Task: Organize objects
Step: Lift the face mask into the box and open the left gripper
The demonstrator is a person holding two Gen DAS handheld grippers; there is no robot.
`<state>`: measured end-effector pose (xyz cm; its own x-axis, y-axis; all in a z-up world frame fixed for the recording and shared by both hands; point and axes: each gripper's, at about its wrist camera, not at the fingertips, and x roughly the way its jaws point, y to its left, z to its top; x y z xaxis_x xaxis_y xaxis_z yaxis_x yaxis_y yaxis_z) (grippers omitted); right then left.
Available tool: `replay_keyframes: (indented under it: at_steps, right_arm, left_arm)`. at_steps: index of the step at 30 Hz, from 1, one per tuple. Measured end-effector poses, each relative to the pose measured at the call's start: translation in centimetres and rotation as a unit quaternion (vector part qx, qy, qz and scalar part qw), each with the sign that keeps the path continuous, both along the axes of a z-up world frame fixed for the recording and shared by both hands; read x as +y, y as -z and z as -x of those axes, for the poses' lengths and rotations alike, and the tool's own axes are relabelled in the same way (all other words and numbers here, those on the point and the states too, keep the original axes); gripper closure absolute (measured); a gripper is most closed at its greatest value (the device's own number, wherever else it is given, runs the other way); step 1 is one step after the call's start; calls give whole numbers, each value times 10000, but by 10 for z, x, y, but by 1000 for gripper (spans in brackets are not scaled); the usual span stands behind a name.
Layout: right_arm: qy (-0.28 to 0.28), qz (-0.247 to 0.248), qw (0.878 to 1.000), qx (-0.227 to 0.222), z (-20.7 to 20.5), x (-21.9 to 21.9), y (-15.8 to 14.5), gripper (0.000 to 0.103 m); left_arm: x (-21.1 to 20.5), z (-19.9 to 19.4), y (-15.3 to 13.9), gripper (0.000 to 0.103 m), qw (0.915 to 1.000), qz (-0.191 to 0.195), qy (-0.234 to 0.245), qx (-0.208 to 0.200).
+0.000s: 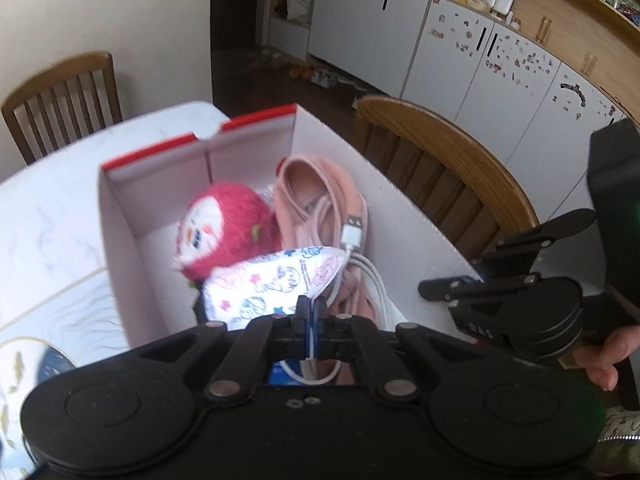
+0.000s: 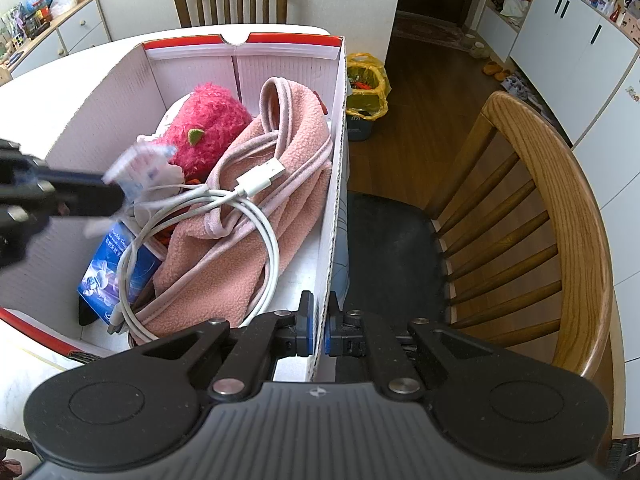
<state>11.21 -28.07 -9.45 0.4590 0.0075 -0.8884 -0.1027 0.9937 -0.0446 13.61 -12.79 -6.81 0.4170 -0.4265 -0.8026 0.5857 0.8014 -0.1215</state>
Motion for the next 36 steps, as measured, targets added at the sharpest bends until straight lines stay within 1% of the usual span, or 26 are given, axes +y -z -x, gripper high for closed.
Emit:
replay_keyframes:
  at_steps: [6,9,11,13,17,20,22,24,30,36]
  right_arm:
    - [13,-16,10000,-4,0,1,0,98]
    - [19,-28,10000,-2,-1,2,0,98]
    - [19,-30,10000,-2,-1,2,0,98]
    - [27,-39,10000,-3,-1,2,1,98]
    - [35,-48,10000,-5,-1,1,1,98]
    - [34,-47,10000,-6,-1,1,1,98]
    - [37,-49,10000,-5,-1,1,1,98]
    - [34,-48,10000,-6,-1,0,1,98]
    - [33,-43,10000,-8,-1,1,1,98]
    - [34,-39,10000,-8,0,0,1,98]
  left_arm:
    - [-6,-3,12,103,9998,18,38,199]
    - [-6,-3,13,101,9996,45,35,279]
    - [-6,-3,12,98,9996,50,36,274]
    - [-5,-3,11,91,9996,62,29,282]
    - [-3,-1,10,89,9996,80,-6,284]
    - [0,1,7,85,9996,122,-43,265]
    - [3,3,4,78,9996,166,-57,237]
    - [5,5,0,73,9996,198,-65,181]
    - [14,8,-12,68,9994,280,-185,66]
    - [28,9,-24,57,9985,353,-405,-70]
